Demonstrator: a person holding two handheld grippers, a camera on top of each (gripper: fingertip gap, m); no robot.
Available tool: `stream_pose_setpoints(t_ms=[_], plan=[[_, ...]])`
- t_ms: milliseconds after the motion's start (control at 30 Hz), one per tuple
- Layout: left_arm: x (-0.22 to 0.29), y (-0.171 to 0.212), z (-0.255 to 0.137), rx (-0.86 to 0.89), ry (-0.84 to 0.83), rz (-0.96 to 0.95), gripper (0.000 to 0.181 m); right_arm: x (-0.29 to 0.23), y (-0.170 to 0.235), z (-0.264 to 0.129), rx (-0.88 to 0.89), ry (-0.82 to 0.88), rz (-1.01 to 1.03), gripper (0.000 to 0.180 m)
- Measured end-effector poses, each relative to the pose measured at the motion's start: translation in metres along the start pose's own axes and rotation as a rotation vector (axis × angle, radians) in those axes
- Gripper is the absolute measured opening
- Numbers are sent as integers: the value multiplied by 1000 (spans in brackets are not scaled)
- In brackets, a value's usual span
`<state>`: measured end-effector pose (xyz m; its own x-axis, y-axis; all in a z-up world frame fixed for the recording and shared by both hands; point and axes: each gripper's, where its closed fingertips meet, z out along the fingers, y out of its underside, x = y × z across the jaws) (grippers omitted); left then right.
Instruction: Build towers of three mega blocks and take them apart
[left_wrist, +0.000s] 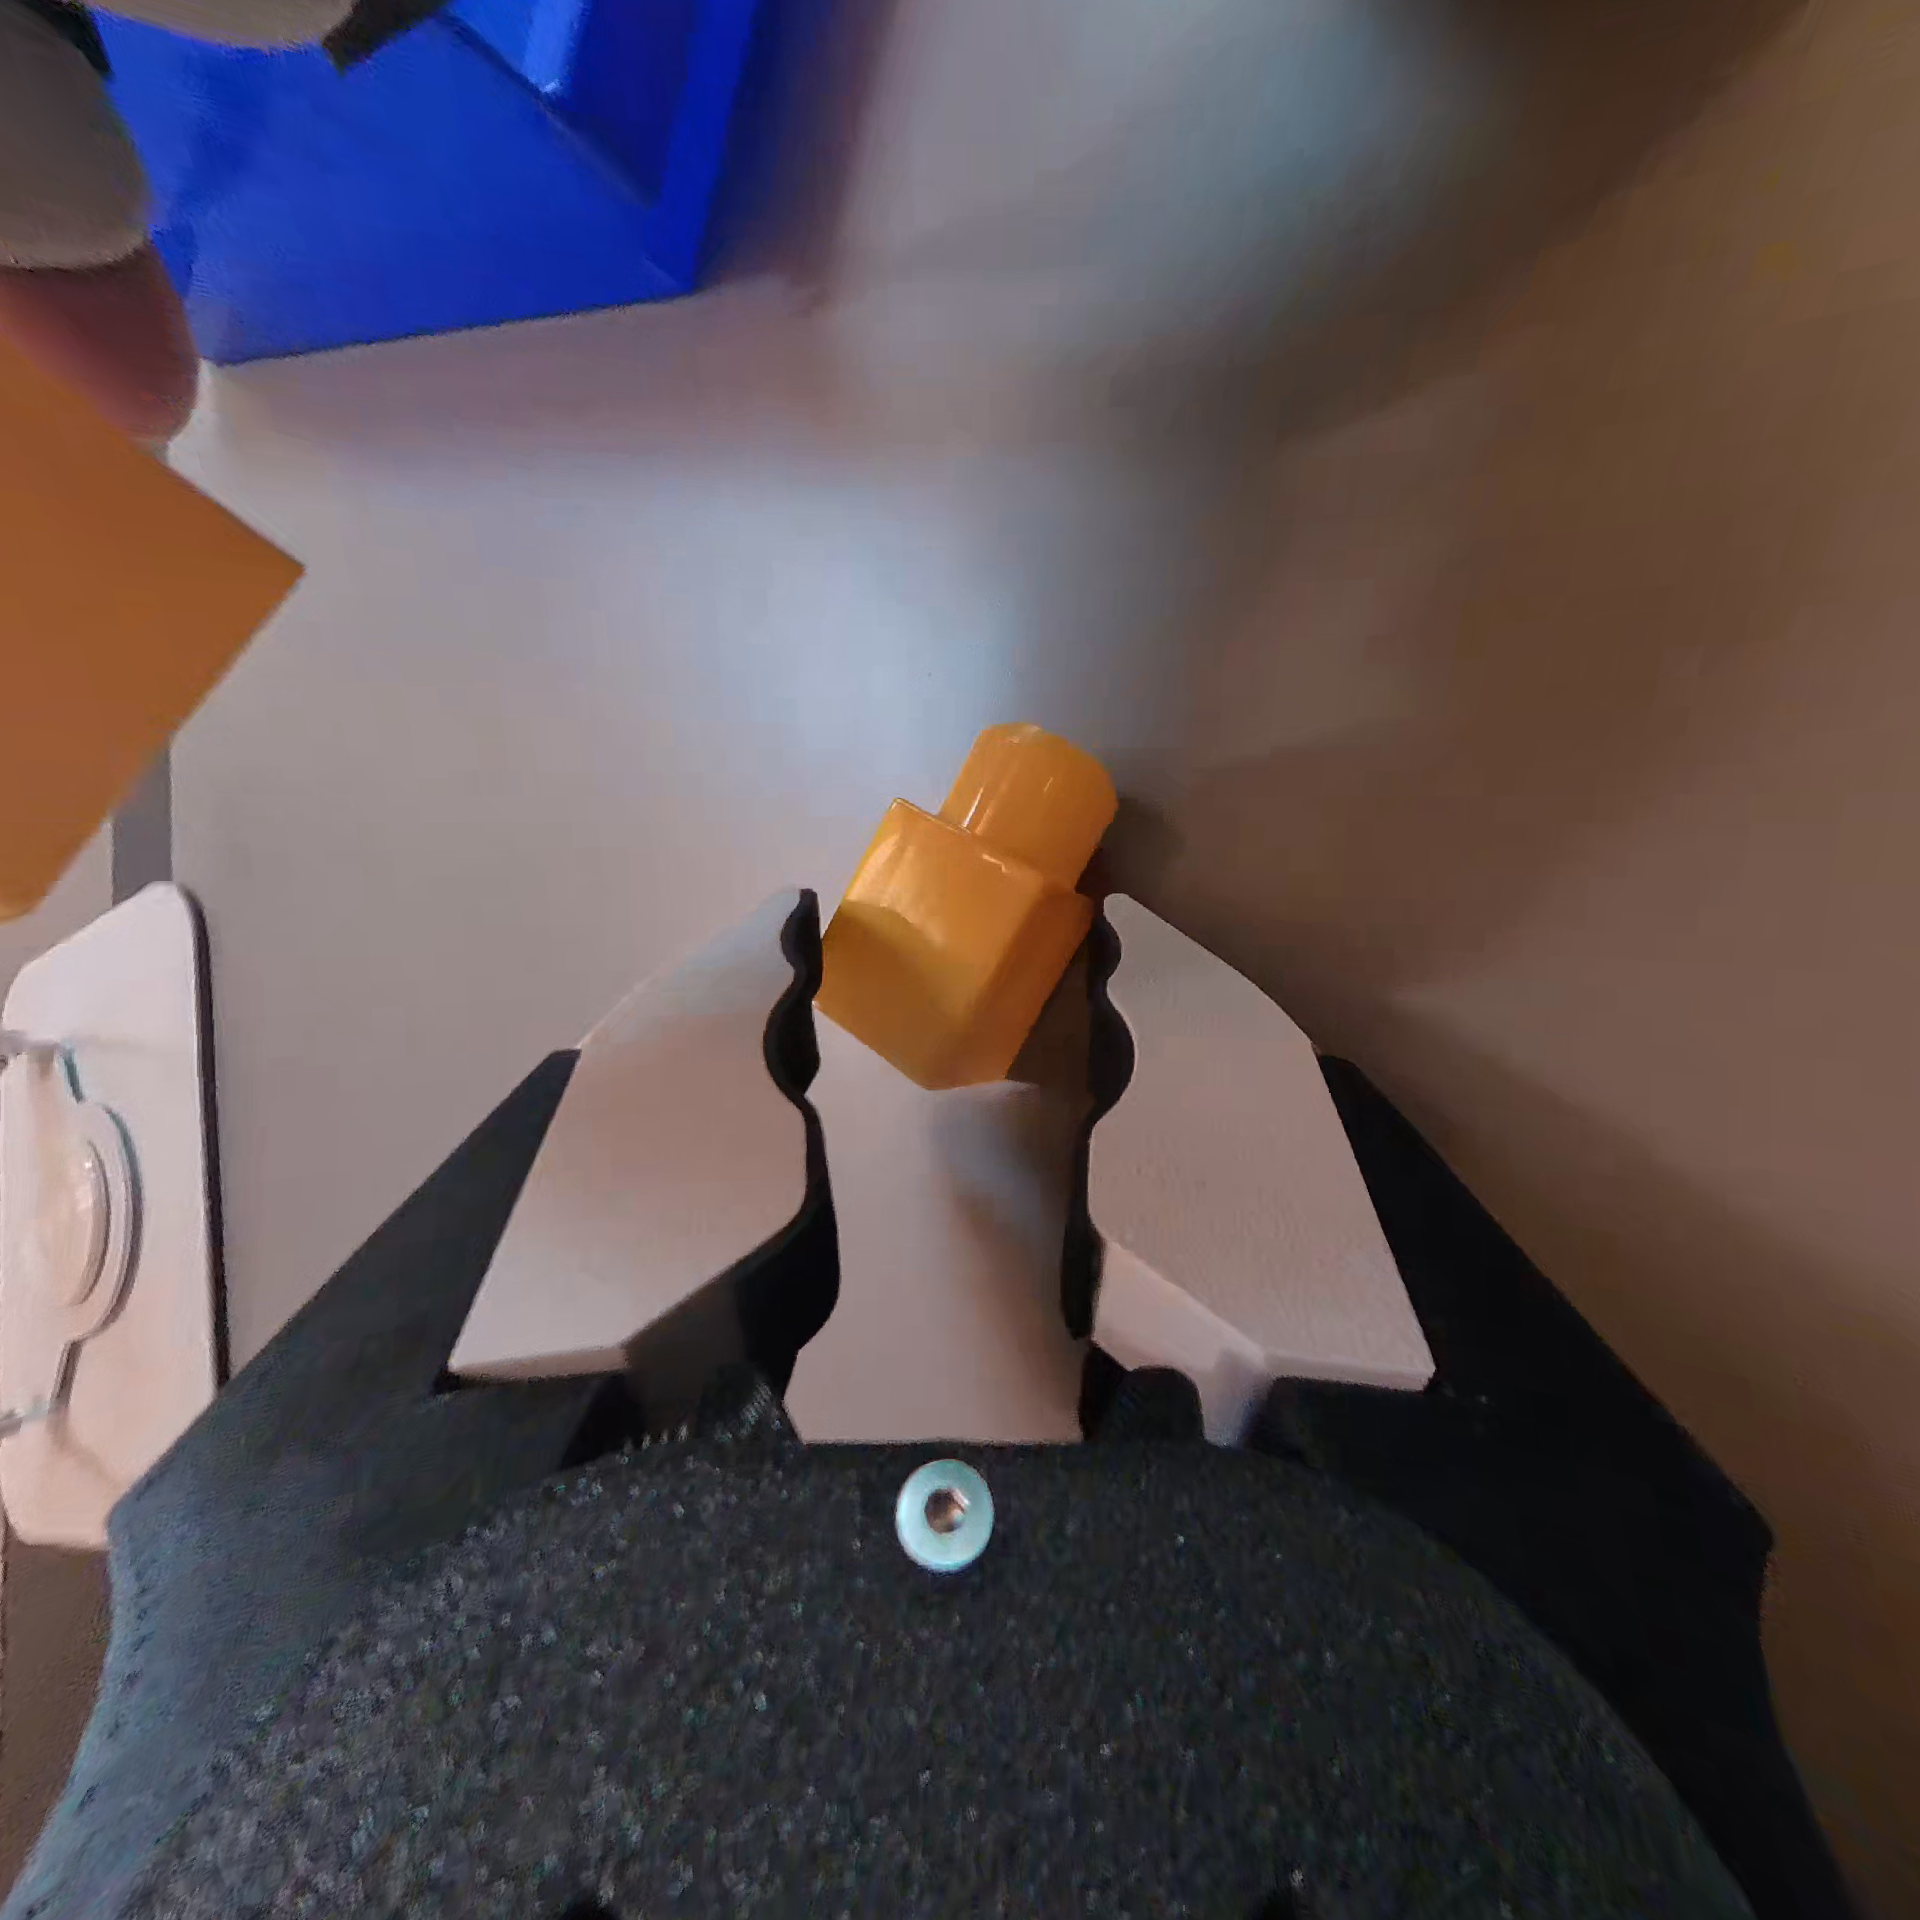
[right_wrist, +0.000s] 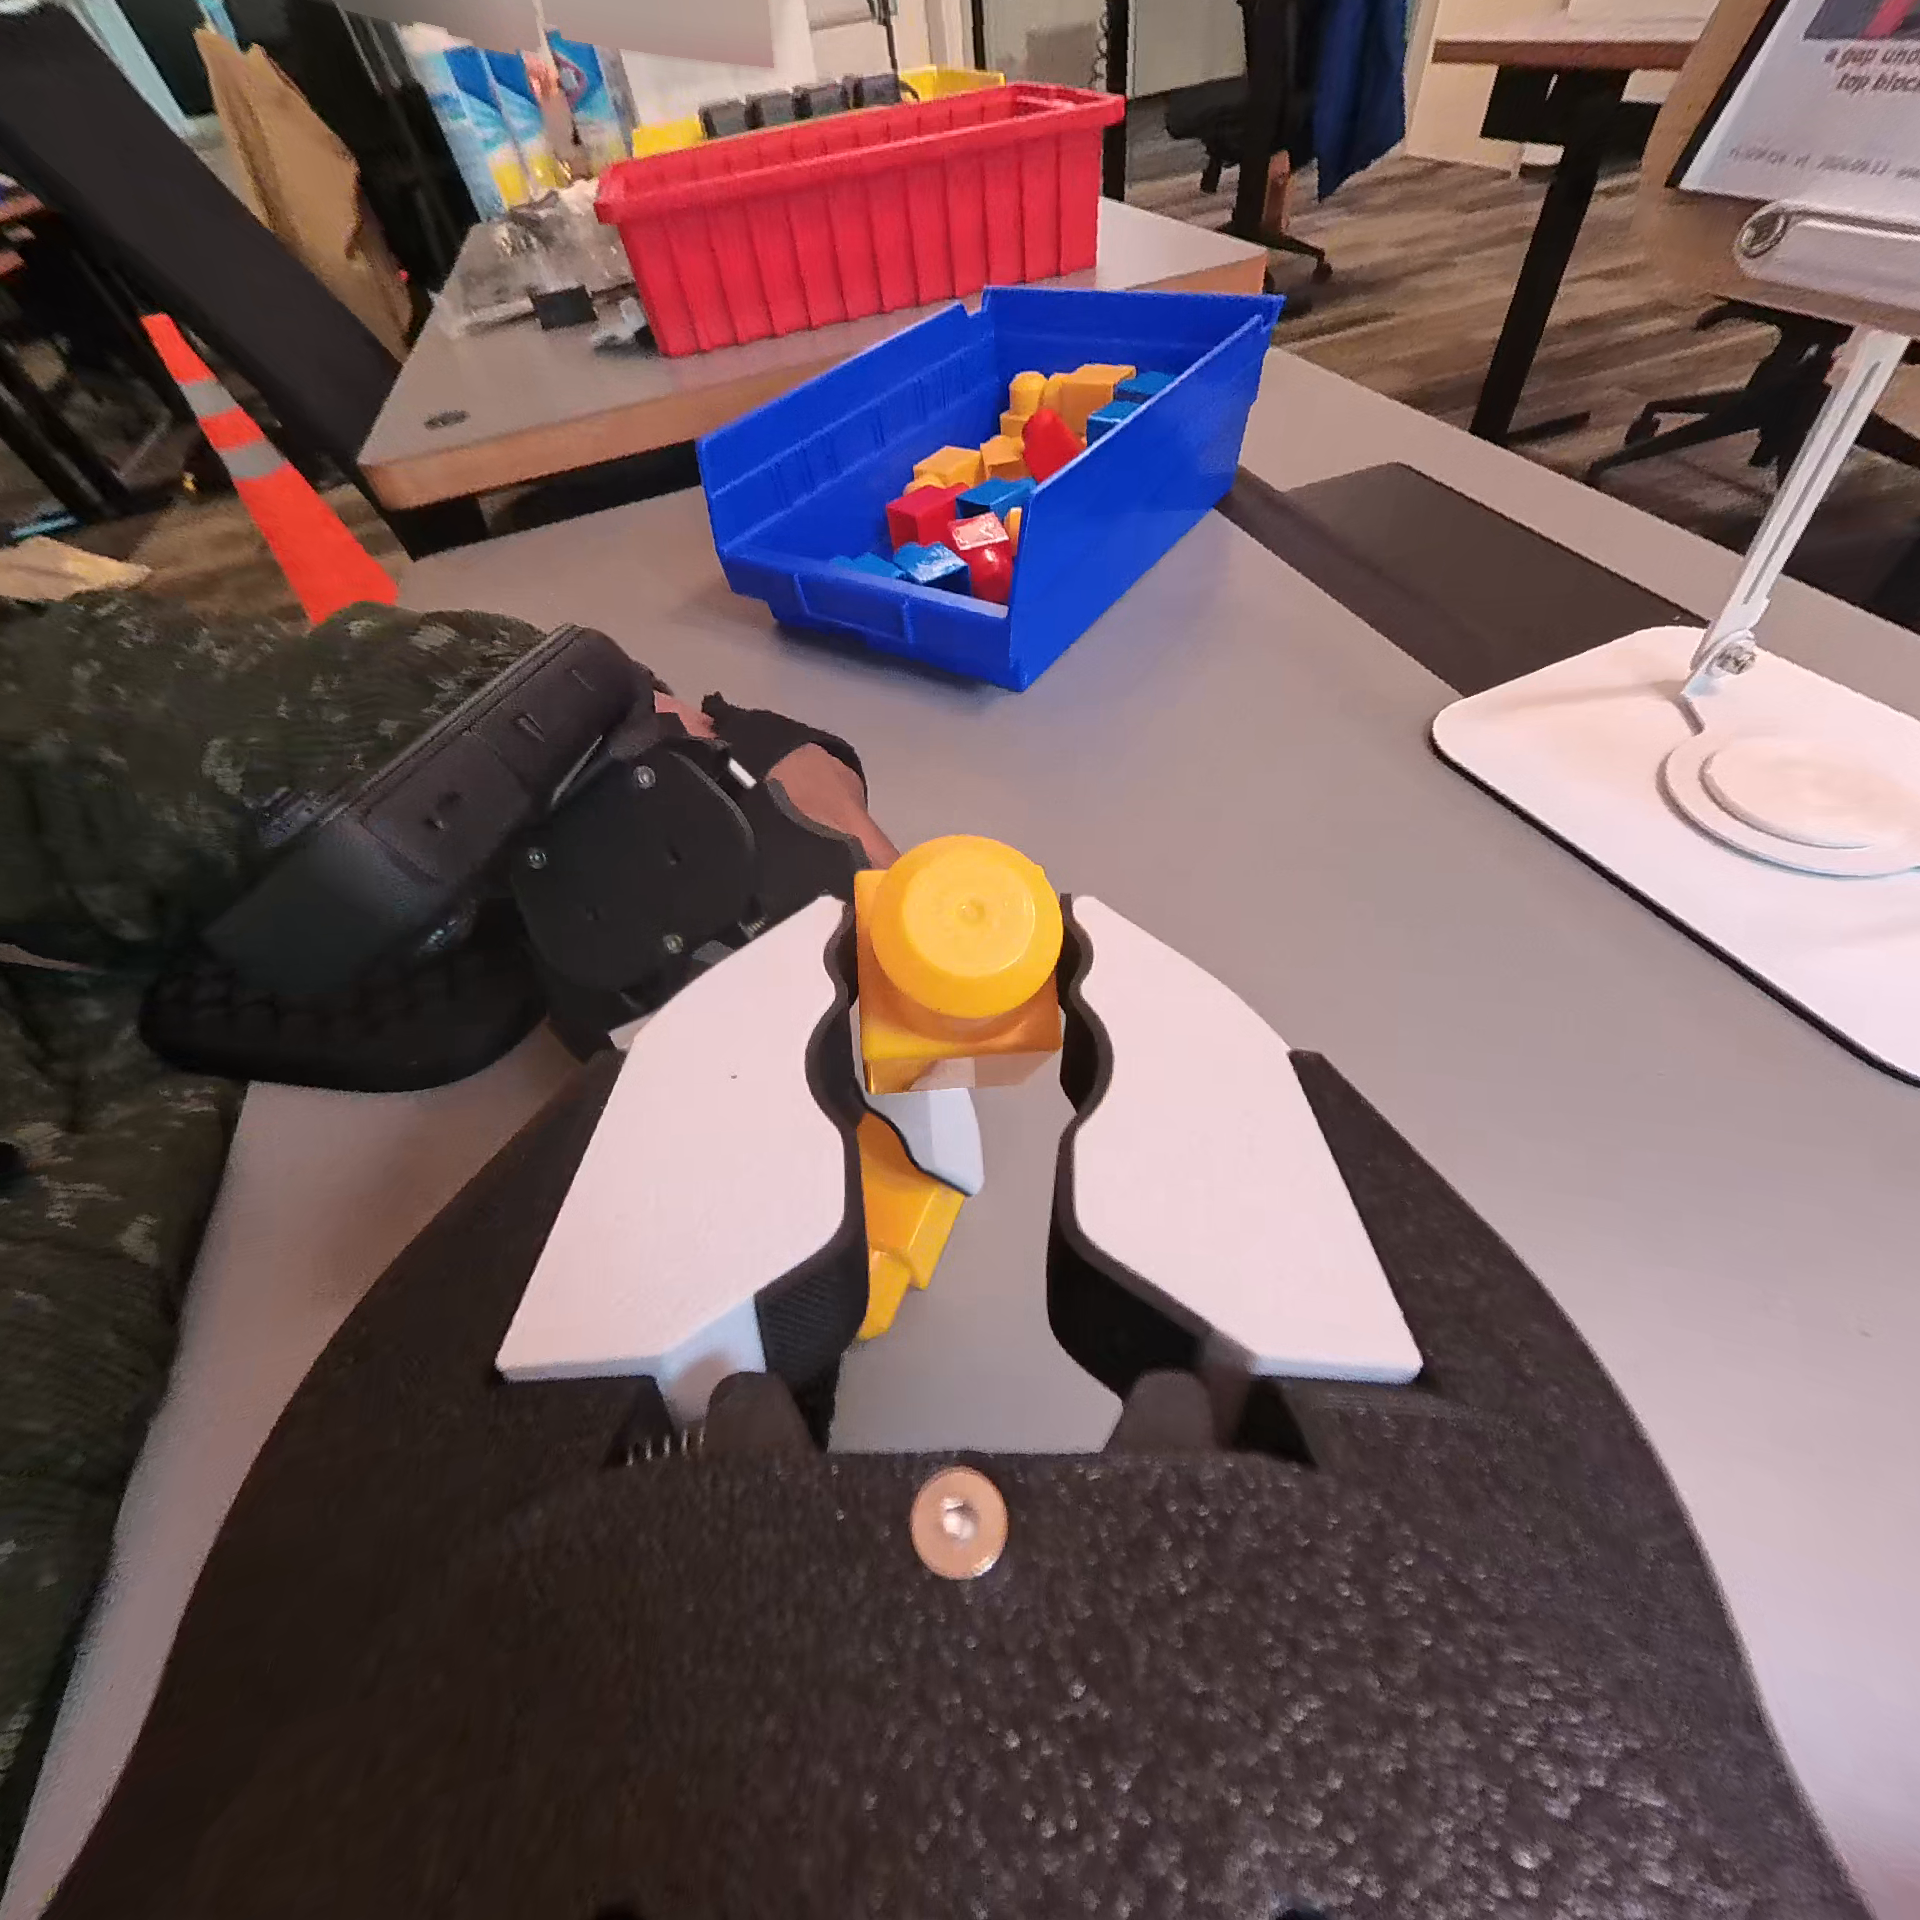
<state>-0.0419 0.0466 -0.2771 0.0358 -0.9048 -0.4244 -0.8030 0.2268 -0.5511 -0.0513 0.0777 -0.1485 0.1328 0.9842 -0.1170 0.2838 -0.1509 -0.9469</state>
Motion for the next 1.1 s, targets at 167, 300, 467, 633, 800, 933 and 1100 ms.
stream_pose_setpoints(t_ms=[167,300,467,633,800,933,1100], plan=[[-21,-3,-15,119,-91,-186,37,-2,-12,-5,70,-1,-20,37],[-48,-17,-49,405,-108,-510,37,-3,-32,-17,196,-3,-5,37],[-70,-34,-92,743,-55,-736,36,2,-49,-31,333,-12,70,37],[-69,-48,-105,839,-20,-761,36,-3,-49,-24,358,-71,140,37],[-61,-51,-101,822,19,-776,35,-14,-40,-7,319,-109,125,37],[-72,-54,-118,933,11,-862,34,-9,-43,-10,388,-152,245,37],[-79,-56,-130,991,-5,-913,34,-8,-53,-10,536,-96,246,37]])
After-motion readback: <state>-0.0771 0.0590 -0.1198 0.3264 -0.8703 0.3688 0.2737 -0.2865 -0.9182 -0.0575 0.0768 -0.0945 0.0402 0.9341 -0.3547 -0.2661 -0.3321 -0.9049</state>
